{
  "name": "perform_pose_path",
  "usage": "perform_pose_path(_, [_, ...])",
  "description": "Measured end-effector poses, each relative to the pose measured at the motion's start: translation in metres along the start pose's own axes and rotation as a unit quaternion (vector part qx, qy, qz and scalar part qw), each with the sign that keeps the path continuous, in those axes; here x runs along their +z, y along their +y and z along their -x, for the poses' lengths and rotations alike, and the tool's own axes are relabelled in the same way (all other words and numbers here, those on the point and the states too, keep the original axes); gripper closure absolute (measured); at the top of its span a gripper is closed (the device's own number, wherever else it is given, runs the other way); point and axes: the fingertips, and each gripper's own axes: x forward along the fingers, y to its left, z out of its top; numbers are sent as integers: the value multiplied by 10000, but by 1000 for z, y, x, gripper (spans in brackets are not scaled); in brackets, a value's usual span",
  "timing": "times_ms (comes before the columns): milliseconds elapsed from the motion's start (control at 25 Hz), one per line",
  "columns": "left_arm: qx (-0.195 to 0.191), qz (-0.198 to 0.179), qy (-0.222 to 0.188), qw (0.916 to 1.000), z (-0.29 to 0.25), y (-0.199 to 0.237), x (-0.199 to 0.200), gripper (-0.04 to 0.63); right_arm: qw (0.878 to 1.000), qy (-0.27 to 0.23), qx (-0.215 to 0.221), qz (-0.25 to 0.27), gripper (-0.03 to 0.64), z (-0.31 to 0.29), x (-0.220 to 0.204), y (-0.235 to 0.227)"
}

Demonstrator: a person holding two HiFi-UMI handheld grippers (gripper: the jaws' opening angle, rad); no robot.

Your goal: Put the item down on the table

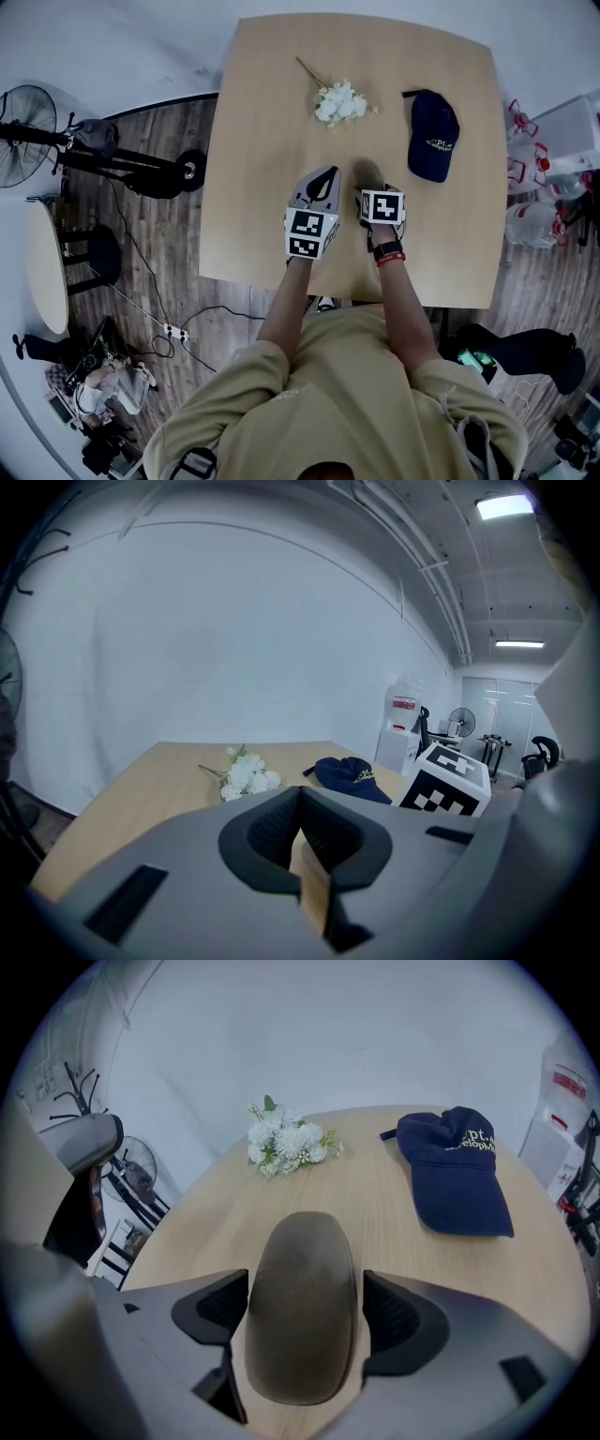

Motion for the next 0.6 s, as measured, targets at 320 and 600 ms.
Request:
perform_pose_path(320, [81,75,-68,9999,18,3,-1,572,9994,-329,-73,-64,219,25,2,-3])
perform_pose_path(600, [149,50,-130,9998,45,-2,2,572,9970,-729,-169,-182,237,63,-4,-4])
